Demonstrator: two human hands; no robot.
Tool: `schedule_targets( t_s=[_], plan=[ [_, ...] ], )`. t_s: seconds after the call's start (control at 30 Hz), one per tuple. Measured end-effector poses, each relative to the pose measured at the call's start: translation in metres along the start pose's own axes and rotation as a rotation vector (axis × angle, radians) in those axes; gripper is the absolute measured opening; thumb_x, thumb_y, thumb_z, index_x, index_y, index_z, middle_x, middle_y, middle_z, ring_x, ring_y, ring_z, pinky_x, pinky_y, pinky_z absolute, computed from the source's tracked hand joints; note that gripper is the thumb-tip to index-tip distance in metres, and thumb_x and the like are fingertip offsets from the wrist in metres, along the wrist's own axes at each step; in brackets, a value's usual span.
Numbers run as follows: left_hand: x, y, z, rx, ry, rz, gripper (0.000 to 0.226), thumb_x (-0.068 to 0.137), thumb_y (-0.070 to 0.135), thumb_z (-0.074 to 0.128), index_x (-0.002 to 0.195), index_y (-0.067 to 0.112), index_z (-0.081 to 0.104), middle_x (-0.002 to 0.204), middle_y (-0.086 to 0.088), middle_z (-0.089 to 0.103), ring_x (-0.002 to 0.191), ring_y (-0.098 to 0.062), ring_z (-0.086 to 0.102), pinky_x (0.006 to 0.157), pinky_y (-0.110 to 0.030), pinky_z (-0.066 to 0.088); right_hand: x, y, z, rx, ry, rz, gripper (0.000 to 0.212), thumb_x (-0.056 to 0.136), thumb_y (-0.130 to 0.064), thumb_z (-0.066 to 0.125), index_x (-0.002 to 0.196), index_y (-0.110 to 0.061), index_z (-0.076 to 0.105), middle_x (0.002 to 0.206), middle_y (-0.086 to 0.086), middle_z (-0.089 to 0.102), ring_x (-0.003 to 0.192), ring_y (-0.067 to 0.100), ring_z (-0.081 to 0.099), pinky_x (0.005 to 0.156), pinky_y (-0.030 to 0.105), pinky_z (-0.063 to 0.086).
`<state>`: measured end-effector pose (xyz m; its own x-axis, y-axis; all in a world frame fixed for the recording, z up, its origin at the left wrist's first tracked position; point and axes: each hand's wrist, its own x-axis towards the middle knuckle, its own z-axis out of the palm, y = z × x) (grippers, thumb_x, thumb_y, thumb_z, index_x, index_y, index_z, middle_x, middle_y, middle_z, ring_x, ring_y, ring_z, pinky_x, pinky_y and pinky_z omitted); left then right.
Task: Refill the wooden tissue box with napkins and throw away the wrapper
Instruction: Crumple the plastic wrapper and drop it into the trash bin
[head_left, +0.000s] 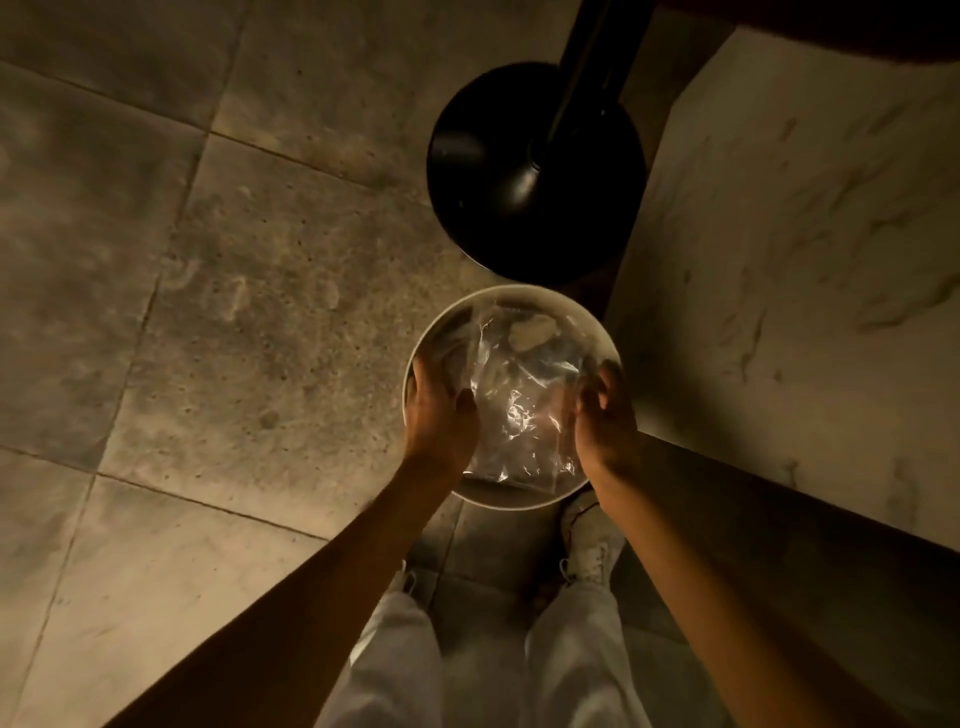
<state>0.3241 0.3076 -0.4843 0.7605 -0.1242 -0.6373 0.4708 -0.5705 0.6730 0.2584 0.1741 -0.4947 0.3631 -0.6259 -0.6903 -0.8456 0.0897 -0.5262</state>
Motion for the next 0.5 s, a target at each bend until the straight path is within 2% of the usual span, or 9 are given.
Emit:
schedule_targets(
  t_s=[0.07,0.1,0.17,0.23,0.3,0.37,0.5],
  plan=[
    [-0.016,0.0,0.0,0.133,0.02,0.187,0.067,0.09,-0.006,0.045,0.151,0.012,0.025,0.147,-0.016,0.034,0.138,-0.032,0.035,0.112,-0.052,0.038,-0.016,0.008,-0.004,-0.1,0.1,-0.134,0.047,0.104,-0.017,0.04,0.15,-0.015,0.032,0.147,0.014,0.047,0.125,0.027,0.054,0.092,0.029,0.047],
    [-0.023,-0.002,0.0,0.252,-0.006,0.278,0.07,0.092,0.0,0.044,0.154,0.014,0.018,0.154,-0.017,0.024,0.144,-0.033,0.027,0.115,-0.05,0.033,-0.026,0.012,-0.005,-0.174,0.125,-0.231,0.05,0.103,-0.017,0.043,0.151,-0.015,0.029,0.15,0.014,0.043,0.129,0.028,0.052,0.097,0.032,0.048],
    [-0.029,-0.011,0.001,0.56,-0.061,0.442,0.072,0.096,0.013,0.043,0.157,0.019,0.005,0.162,-0.019,0.006,0.15,-0.036,0.01,0.118,-0.05,0.023,-0.039,0.021,-0.003,-0.37,0.111,-0.409,0.061,0.102,-0.024,0.045,0.155,-0.02,0.016,0.16,0.011,0.025,0.143,0.029,0.035,0.109,0.044,0.042],
    [-0.022,-0.021,0.004,0.814,-0.105,0.554,0.071,0.1,0.026,0.041,0.155,0.019,-0.003,0.163,-0.018,-0.005,0.151,-0.035,-0.005,0.123,-0.051,0.012,-0.038,0.031,0.0,-0.665,0.08,-0.551,0.069,0.101,-0.041,0.041,0.156,-0.027,0.002,0.165,0.006,0.006,0.151,0.028,0.01,0.118,0.046,0.025],
    [-0.011,-0.027,0.006,0.914,-0.162,0.588,0.073,0.101,0.038,0.038,0.153,0.019,-0.011,0.163,-0.015,-0.013,0.15,-0.032,-0.013,0.124,-0.049,0.004,-0.03,0.038,0.004,-0.882,0.055,-0.626,0.072,0.099,-0.054,0.032,0.156,-0.025,-0.001,0.165,0.007,-0.003,0.151,0.029,-0.004,0.122,0.048,0.011],
    [0.001,-0.033,0.01,0.933,-0.193,0.577,0.077,0.1,0.043,0.038,0.152,0.02,-0.013,0.162,-0.012,-0.016,0.15,-0.029,-0.015,0.124,-0.046,0.001,-0.021,0.044,0.009,-1.018,0.043,-0.63,0.076,0.097,-0.061,0.024,0.156,-0.02,-0.001,0.164,0.009,-0.007,0.151,0.03,-0.01,0.122,0.051,0.006],
    [0.016,-0.044,0.013,0.964,-0.204,0.516,0.078,0.1,0.047,0.036,0.154,0.022,-0.014,0.162,-0.007,-0.022,0.149,-0.026,-0.019,0.124,-0.043,-0.002,-0.005,0.048,0.018,-1.121,0.032,-0.547,0.081,0.093,-0.065,0.014,0.156,-0.016,-0.001,0.164,0.009,-0.004,0.15,0.03,-0.015,0.122,0.05,-0.004]
  ],
)
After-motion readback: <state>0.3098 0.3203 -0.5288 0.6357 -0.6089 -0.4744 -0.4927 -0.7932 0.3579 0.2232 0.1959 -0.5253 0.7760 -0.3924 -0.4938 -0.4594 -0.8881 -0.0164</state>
